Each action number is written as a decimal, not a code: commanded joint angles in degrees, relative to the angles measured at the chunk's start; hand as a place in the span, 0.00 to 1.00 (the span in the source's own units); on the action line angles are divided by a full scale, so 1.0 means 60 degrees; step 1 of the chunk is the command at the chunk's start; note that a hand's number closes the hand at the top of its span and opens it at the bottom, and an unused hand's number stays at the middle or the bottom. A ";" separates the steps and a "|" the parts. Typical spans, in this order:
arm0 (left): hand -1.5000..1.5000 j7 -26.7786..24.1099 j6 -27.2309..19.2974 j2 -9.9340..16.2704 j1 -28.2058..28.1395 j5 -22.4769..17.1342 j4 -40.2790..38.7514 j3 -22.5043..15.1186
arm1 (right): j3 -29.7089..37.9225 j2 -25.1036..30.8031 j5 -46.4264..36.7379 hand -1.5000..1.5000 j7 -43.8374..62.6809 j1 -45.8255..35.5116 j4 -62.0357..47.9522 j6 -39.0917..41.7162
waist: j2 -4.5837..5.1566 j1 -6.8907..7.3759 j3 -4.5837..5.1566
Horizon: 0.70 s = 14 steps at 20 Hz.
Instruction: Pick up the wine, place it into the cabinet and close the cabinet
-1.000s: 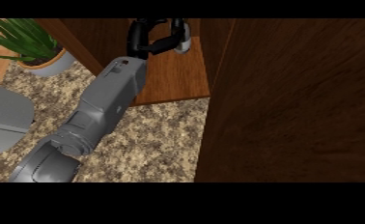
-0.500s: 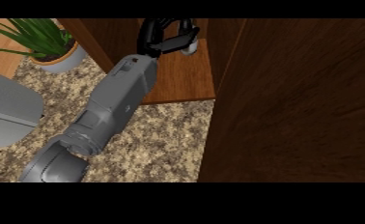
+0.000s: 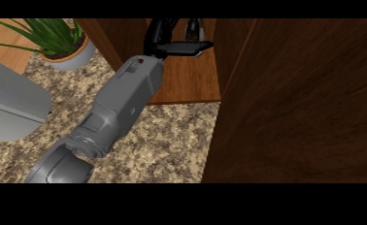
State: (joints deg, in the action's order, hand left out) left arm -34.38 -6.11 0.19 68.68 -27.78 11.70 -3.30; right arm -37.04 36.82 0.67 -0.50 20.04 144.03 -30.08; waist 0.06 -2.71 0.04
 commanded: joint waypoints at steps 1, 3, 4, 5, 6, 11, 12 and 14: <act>0.00 0.0114 0.0211 -0.0030 -0.0323 -0.0165 0.0307 -0.0110 | 0.0185 0.0230 0.0281 0.00 0.1019 0.0482 0.2220 -0.0226 | -0.0030 0.0069 0.0004; 0.00 0.0342 0.0496 -0.0031 -0.0317 -0.0299 0.0715 -0.0325 | 0.0149 0.0460 0.0268 0.00 0.0987 0.0566 0.2157 0.0004 | -0.0075 0.0059 0.0003; 0.00 0.0229 0.0569 -0.0031 -0.0850 -0.0451 0.0884 -0.0365 | 0.0413 0.0413 0.0516 0.00 0.1000 0.0491 0.2100 -0.0025 | -0.0103 0.0180 0.0001; 0.00 0.0077 0.0723 -0.0031 -0.0985 -0.0643 0.1052 -0.0377 | 0.0205 0.0351 0.0575 0.00 0.0826 0.0583 0.1968 0.0057 | -0.0092 0.0096 -0.0001; 0.00 0.0457 0.0791 -0.0031 -0.0908 -0.0617 0.1273 -0.0612 | 0.0397 0.0323 0.0445 0.00 0.0736 0.0606 0.1925 -0.0052 | -0.0106 0.0144 -0.0004; 0.00 0.0602 0.1060 -0.0032 -0.1965 -0.1027 0.2448 -0.1127 | 0.0061 0.0387 0.0238 0.00 0.0689 0.1061 0.2169 -0.0185 | -0.0232 0.0284 0.0001; 0.00 0.0520 0.1261 -0.0032 -0.2433 -0.1223 0.2890 -0.1594 | 0.0078 0.0064 0.0264 0.00 0.0838 0.0402 0.1628 -0.0224 | -0.0175 0.0369 0.0007; 0.00 0.0567 0.1129 -0.0032 -0.3045 -0.1112 0.3391 -0.1623 | 0.0362 0.0236 0.0513 0.00 0.0846 0.0643 0.1740 -0.0191 | -0.0188 0.0554 -0.0003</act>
State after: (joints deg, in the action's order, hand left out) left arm -31.33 -0.20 0.00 56.11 -33.82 26.67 -10.90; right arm -35.13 37.50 0.83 -0.08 21.10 143.97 -30.76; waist -0.94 -0.75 0.05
